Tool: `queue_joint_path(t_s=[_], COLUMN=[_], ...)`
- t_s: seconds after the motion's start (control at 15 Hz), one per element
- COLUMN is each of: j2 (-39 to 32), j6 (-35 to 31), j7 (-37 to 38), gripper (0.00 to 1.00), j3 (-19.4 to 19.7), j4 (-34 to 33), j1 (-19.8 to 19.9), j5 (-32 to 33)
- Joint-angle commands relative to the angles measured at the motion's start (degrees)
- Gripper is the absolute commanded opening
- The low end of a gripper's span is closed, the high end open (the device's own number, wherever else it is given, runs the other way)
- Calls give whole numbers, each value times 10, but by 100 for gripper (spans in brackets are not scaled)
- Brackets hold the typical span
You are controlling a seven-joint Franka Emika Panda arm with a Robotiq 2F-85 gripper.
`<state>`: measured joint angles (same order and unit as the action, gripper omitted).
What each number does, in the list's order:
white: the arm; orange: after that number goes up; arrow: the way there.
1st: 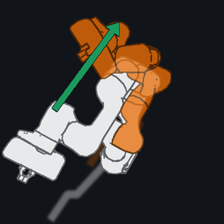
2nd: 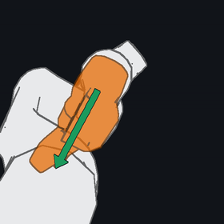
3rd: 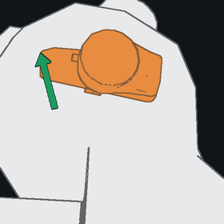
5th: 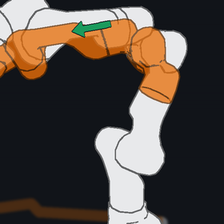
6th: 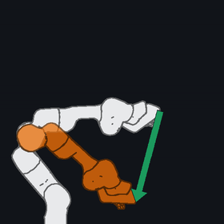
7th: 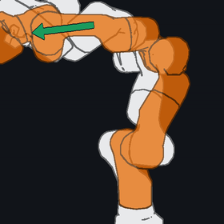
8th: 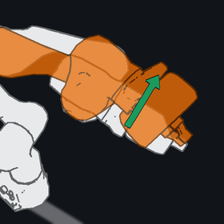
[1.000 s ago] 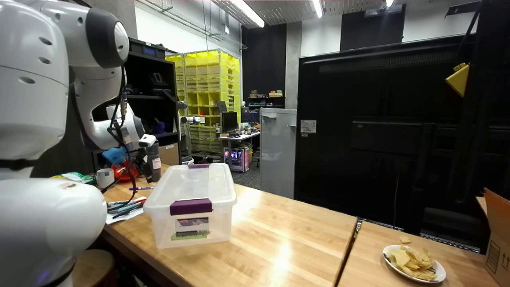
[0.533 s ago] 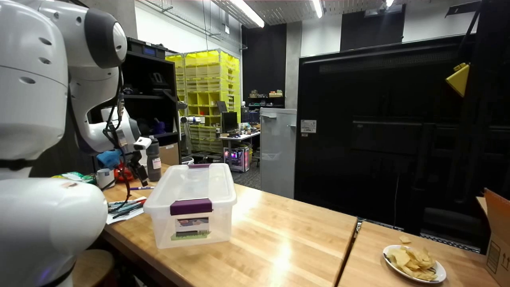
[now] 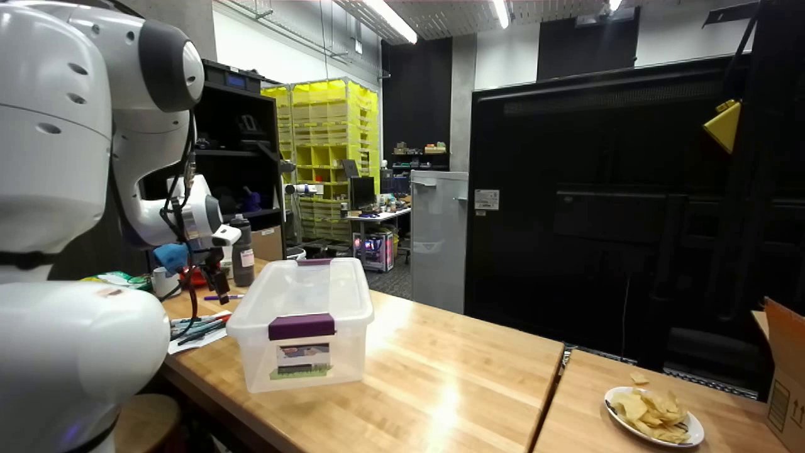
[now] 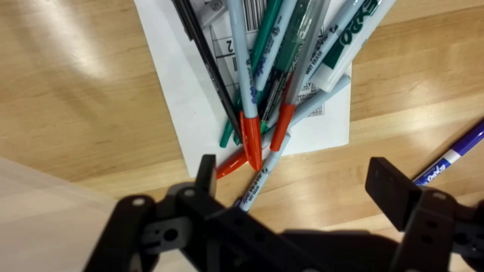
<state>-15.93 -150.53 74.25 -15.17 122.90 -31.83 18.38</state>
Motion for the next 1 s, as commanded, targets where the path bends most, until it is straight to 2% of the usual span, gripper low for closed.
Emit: queue_joint_path(t_s=[0.0,0.47,0.93], j2=[-5,-5,-17], j6=[-17,-33,-28], j7=[-28,-65,-98], gripper=[100,100,100], j3=[-8,-10,-10], j4=[10,26,14], j1=[8,8,11], j5=[-48,-106,-143])
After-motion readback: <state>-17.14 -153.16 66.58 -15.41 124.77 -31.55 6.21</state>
